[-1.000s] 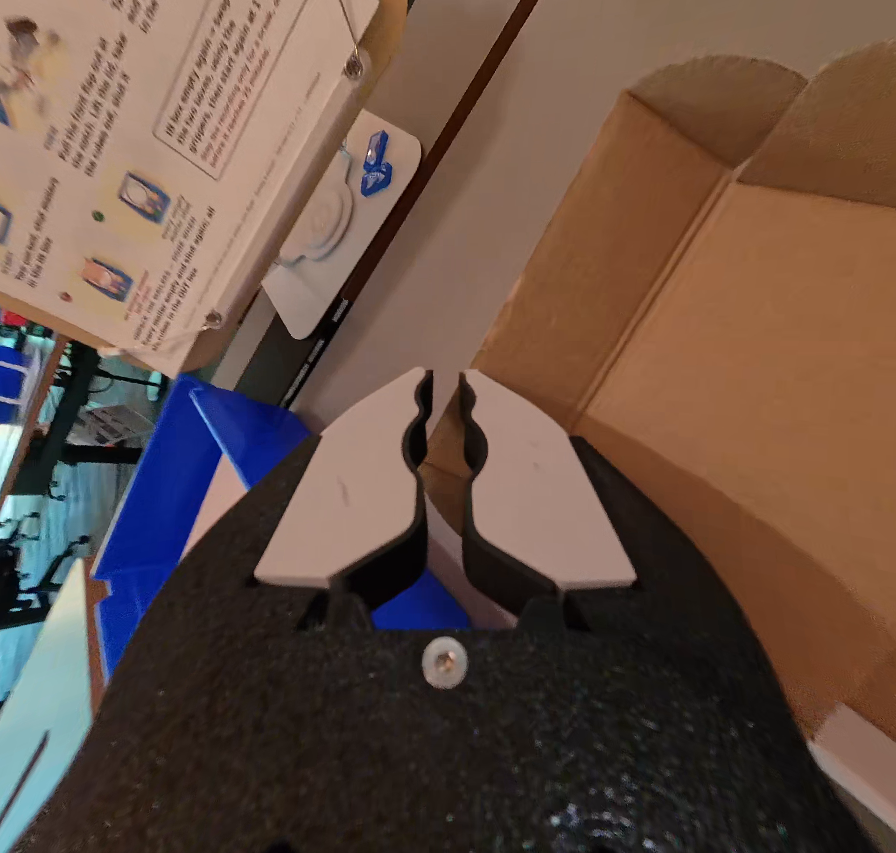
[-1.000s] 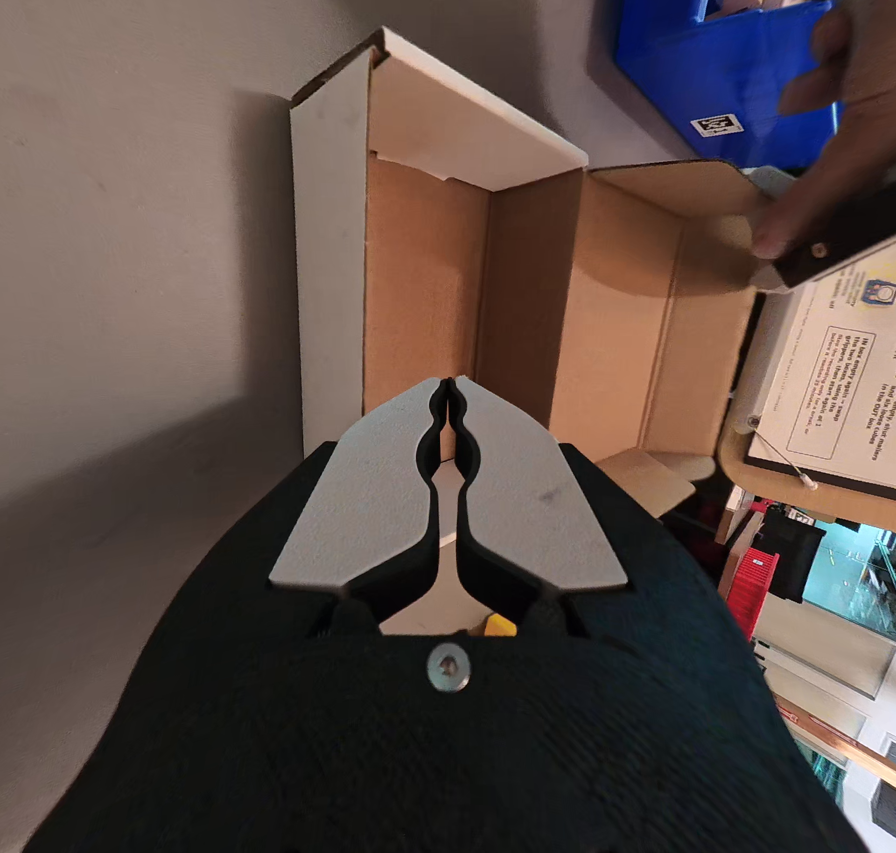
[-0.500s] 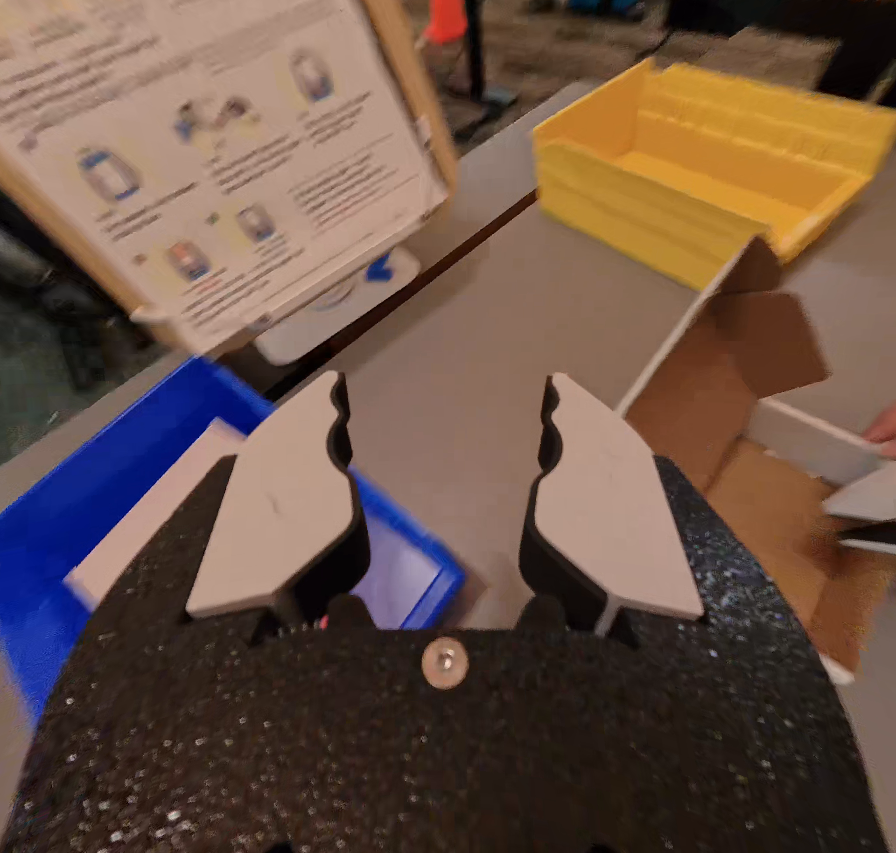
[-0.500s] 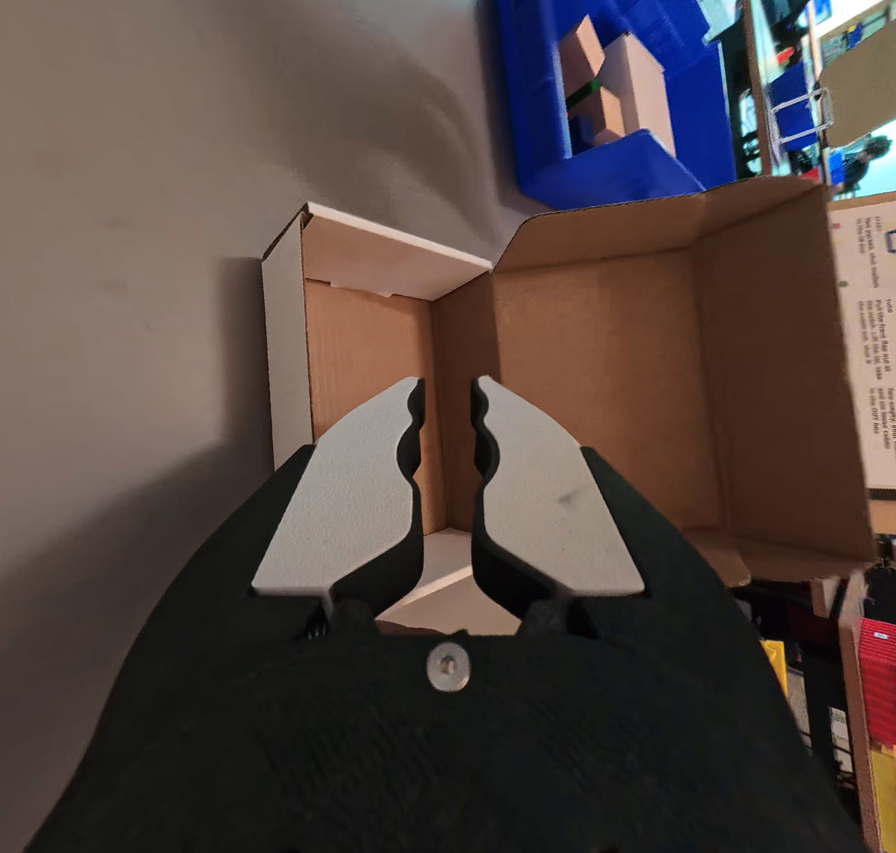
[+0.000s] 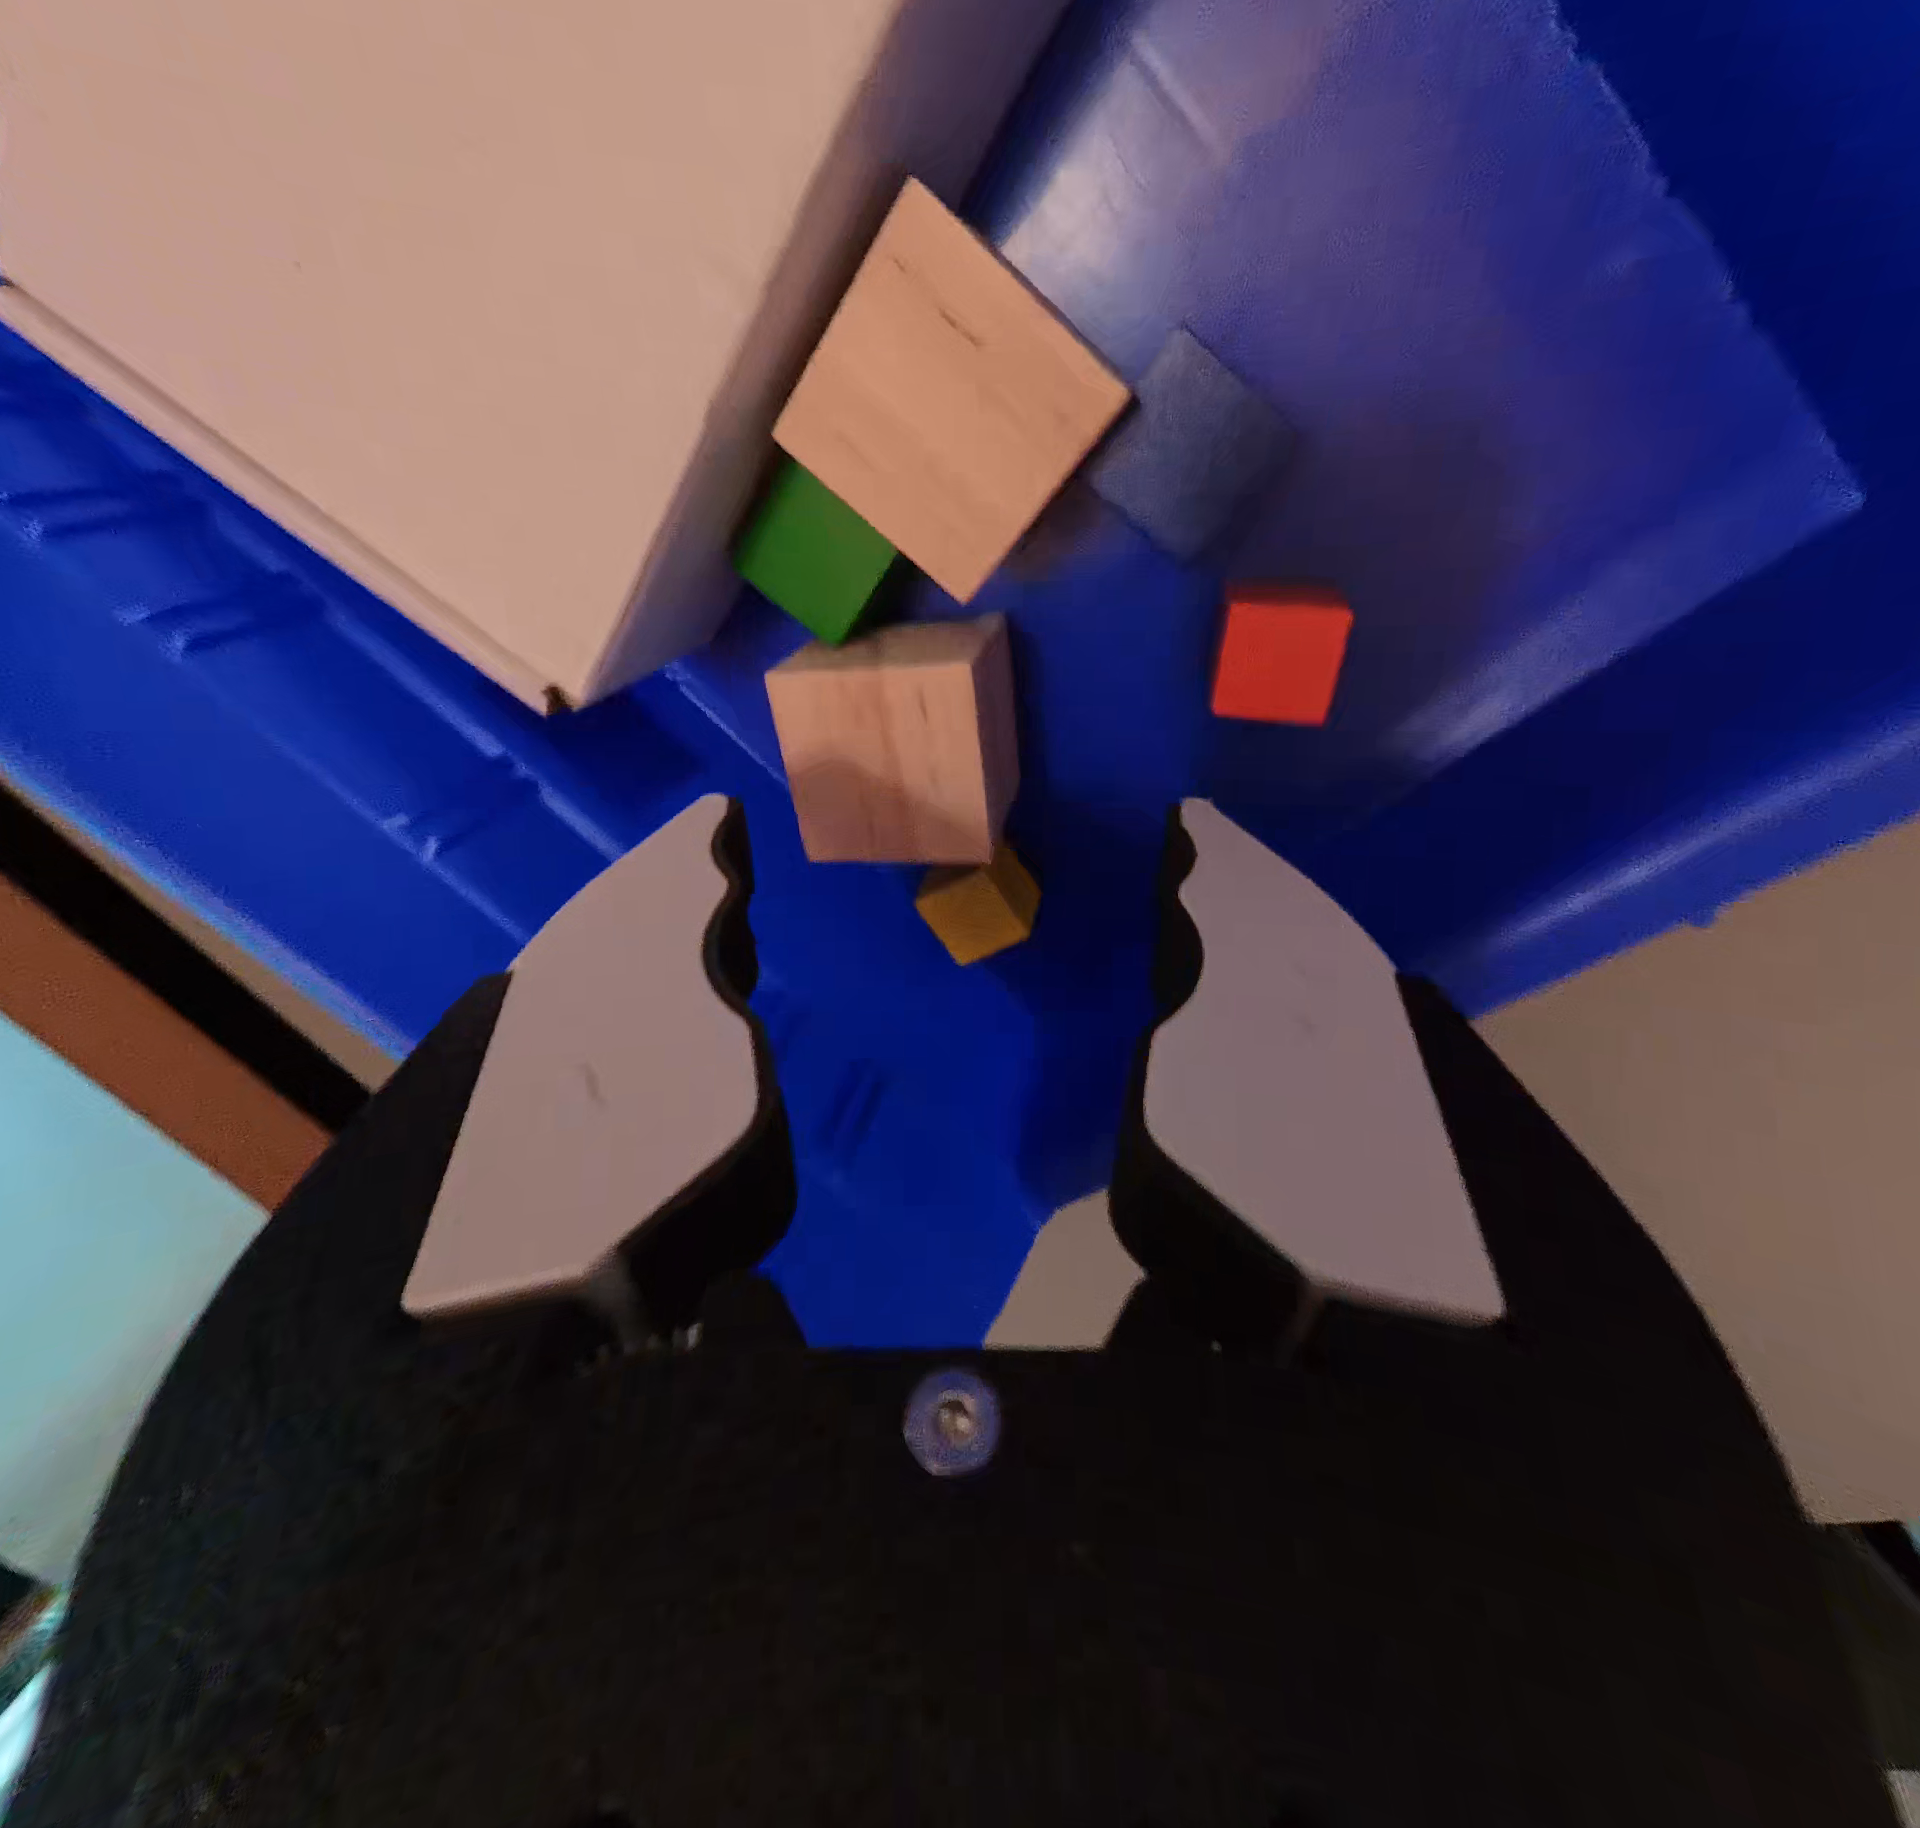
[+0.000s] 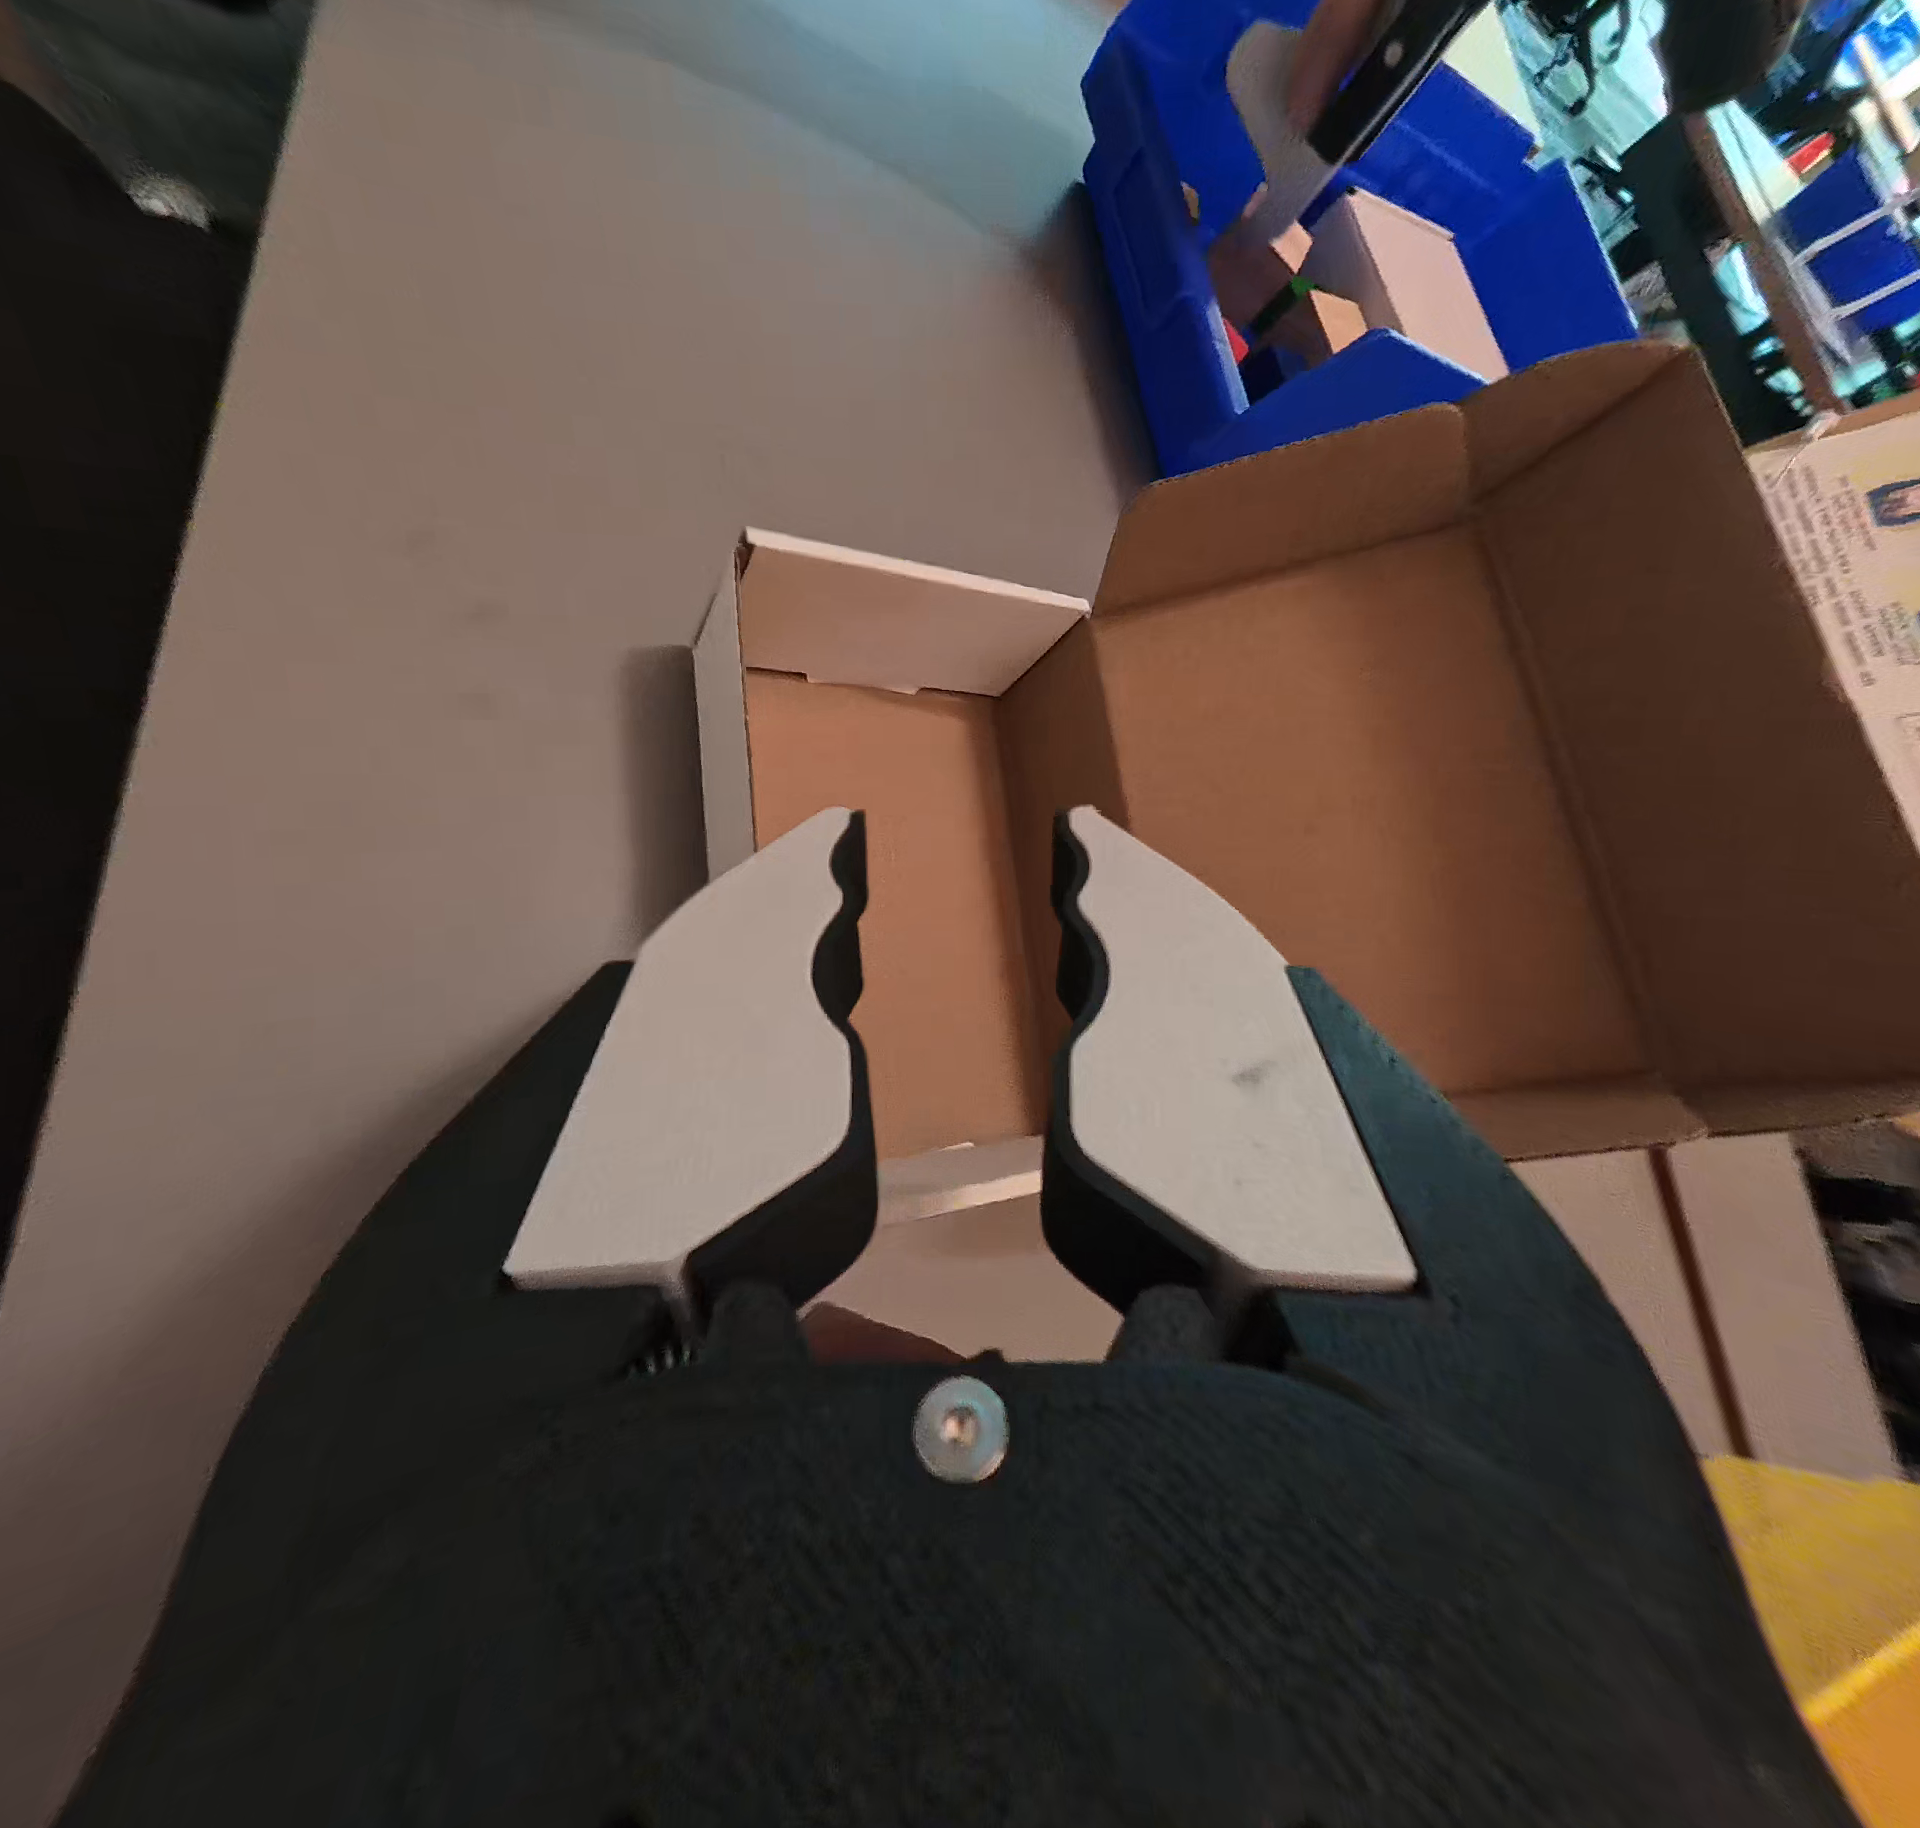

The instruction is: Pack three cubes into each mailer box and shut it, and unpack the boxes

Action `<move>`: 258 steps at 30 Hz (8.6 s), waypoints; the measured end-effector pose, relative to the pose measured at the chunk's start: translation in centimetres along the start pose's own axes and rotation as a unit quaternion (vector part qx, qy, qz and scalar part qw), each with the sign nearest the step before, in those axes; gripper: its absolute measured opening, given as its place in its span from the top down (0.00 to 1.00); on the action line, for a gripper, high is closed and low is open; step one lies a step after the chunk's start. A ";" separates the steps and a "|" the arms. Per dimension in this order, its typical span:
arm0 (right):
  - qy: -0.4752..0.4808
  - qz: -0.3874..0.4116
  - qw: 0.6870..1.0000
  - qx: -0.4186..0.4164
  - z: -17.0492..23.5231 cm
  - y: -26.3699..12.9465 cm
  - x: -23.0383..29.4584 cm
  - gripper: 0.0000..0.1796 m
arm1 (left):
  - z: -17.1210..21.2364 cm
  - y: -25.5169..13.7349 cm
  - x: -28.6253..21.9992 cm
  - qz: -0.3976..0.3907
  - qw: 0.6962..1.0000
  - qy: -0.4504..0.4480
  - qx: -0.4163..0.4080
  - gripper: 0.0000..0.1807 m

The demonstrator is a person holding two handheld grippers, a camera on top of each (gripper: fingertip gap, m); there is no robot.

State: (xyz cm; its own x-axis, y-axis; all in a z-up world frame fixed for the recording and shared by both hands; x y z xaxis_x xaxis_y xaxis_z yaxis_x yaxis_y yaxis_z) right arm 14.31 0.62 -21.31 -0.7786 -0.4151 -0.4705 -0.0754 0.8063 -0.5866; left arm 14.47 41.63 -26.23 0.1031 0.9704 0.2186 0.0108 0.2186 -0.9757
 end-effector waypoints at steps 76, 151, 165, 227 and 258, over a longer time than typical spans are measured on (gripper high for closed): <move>0.374 -0.055 0.918 0.118 0.4 -2.1 -4.1 0.75 | 2.2 -19.0 -29.2 0.051 0.709 0.272 -0.648 0.68; 0.530 -0.291 0.736 -0.304 -11.3 -2.7 0.8 0.59 | 4.2 -24.3 -35.4 0.100 0.568 0.376 -0.726 0.88; 0.499 -0.333 0.736 -0.314 -12.6 -3.0 1.2 0.87 | 3.8 -23.0 -35.4 0.050 0.583 0.385 -0.713 0.88; 0.256 0.050 0.959 0.113 4.0 -1.8 -1.6 0.68 | -4.3 -0.7 -4.8 0.238 0.817 -0.511 -0.123 0.57; 0.241 0.032 0.968 0.064 2.3 -2.7 -1.0 0.67 | -5.2 -1.0 -4.5 0.212 0.848 -0.420 -0.242 0.84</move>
State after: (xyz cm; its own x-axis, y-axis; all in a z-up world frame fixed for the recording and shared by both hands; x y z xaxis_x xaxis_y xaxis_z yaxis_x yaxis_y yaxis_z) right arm 16.75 -2.12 -20.79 -0.9818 -0.0967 -0.1636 0.0356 0.7522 -0.6579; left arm 19.19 36.53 -26.33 -0.5442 0.7259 -0.4206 0.5777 -0.0392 -0.8153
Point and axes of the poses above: each gripper's, where its closed fingertips meet, y out along the fingers, z out of its underside, x = y × z across the jaws, the point moved 1 cm from there along -y, back along the fingers, and after that the axes turned 3 degrees about x, right-handed, at the moved point
